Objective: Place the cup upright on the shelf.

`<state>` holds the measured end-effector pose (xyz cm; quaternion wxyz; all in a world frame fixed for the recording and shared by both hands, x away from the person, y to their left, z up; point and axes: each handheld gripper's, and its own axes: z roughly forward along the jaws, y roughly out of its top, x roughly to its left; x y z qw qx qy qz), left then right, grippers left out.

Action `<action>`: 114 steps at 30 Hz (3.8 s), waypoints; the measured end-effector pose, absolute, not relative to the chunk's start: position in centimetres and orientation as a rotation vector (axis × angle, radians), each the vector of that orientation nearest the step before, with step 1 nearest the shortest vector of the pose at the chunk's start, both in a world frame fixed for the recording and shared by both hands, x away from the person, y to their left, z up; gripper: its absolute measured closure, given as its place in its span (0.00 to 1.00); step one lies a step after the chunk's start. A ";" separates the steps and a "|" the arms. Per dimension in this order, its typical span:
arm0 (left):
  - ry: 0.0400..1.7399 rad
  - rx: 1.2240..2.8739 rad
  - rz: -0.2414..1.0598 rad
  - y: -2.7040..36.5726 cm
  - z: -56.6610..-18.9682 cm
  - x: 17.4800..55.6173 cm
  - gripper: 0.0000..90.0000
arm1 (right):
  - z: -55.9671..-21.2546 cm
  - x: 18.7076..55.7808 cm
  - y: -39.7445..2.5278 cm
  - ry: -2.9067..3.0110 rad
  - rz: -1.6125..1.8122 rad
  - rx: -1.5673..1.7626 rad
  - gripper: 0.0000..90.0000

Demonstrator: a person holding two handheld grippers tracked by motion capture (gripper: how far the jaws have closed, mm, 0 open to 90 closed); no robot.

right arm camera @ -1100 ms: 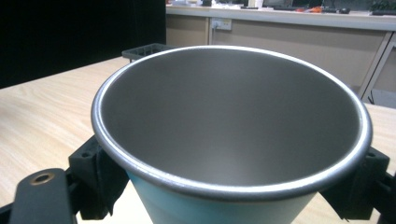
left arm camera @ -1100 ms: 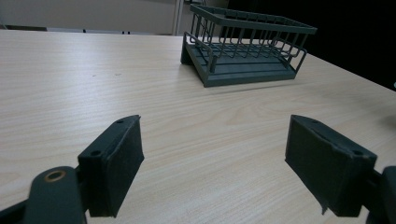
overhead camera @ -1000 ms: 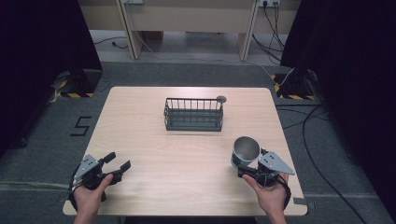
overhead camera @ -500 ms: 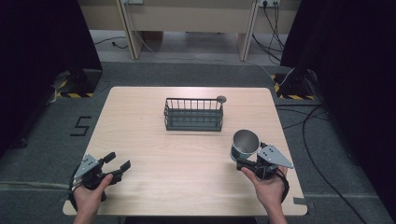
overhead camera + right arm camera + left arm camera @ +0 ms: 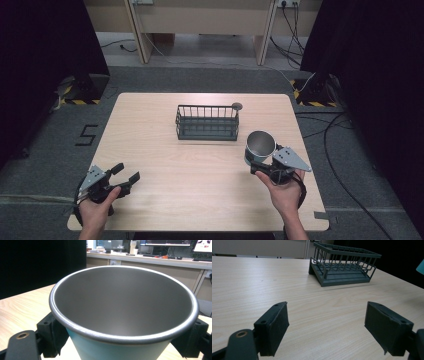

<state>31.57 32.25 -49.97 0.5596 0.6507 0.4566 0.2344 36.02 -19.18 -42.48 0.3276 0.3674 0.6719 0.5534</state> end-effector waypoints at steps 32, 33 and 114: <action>1.075 1.536 0.550 32.3 -50.0 31.6 0.21 | -40.7 39.0 -17.5 1.732 1.465 0.945 0.17; 1.075 1.536 0.550 32.3 -50.0 31.6 0.21 | -40.6 39.1 -17.5 1.733 1.466 0.943 0.17; 1.068 1.535 0.543 32.3 -50.0 31.7 0.21 | -39.5 47.9 -9.7 1.759 1.515 0.962 0.17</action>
